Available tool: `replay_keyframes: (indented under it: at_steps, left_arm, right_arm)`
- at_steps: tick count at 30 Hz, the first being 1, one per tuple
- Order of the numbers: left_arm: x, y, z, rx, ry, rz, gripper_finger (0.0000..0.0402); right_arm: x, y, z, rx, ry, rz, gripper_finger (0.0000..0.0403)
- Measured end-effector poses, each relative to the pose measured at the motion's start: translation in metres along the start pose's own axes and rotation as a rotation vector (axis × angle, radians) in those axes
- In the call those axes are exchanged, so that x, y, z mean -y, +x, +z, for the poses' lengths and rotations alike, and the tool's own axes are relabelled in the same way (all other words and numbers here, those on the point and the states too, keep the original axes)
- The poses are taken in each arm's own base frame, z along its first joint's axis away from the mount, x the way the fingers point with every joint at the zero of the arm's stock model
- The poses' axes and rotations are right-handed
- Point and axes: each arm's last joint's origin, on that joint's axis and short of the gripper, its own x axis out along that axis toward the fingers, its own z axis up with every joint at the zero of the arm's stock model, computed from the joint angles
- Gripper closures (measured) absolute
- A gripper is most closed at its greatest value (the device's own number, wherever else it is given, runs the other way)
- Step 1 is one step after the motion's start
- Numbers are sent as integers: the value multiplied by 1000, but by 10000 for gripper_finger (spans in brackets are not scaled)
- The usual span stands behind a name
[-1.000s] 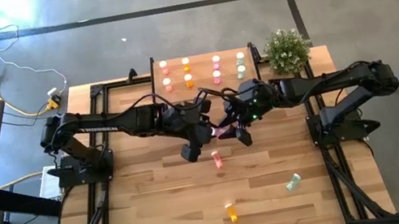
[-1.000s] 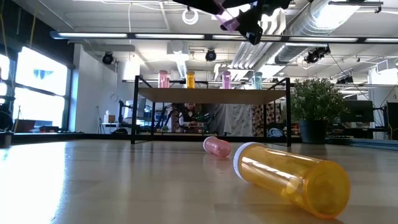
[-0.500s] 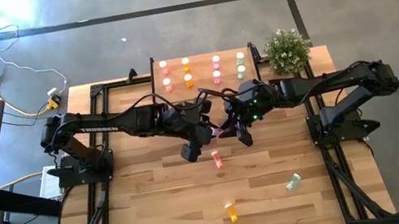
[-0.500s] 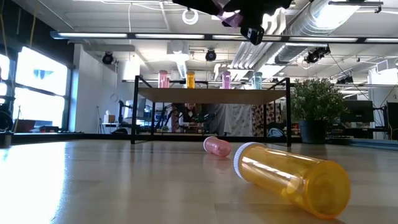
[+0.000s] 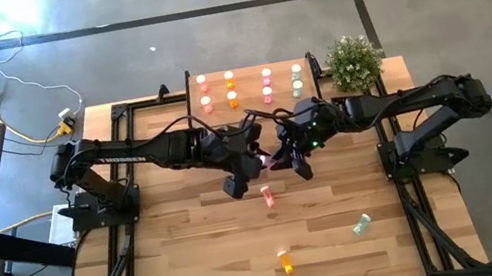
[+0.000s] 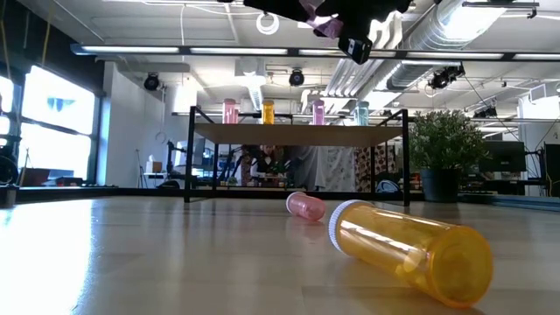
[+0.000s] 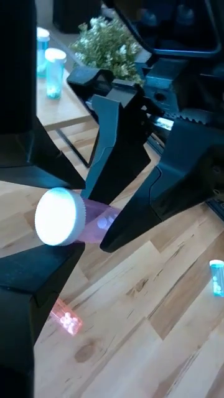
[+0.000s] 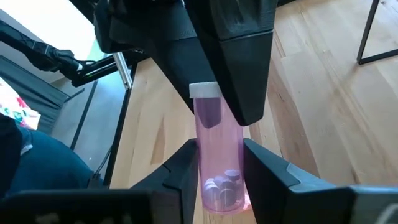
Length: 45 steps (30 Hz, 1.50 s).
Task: Pick and place medicine bottles onto shelf by color
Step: Put the purple pill bottle on the shelf aligned with the other purple pill bottles
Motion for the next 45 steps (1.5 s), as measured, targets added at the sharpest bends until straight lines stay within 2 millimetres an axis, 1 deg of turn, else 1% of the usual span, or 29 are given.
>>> replay_keyframes:
  at_steps: [11, 25, 31, 36, 45]
  left_arm:
    - [-2, 0, 2, 22, 75, 27, 276]
    - [-3, 0, 4, 24, 137, 48, 277]
    - [-3, 0, 4, 23, 117, 48, 276]
    - [-3, 0, 3, 15, 96, 56, 252]
    - [-6, -1, 2, -37, -28, 125, 180]
  right_arm:
    - [9, -4, 3, -23, 86, 86, 299]
    - [7, -4, 3, -40, 137, 129, 299]
    - [7, -4, 3, -37, 144, 130, 299]
    - [8, -4, 3, -30, 147, 103, 299]
    - [11, -3, 2, -12, 141, 8, 299]
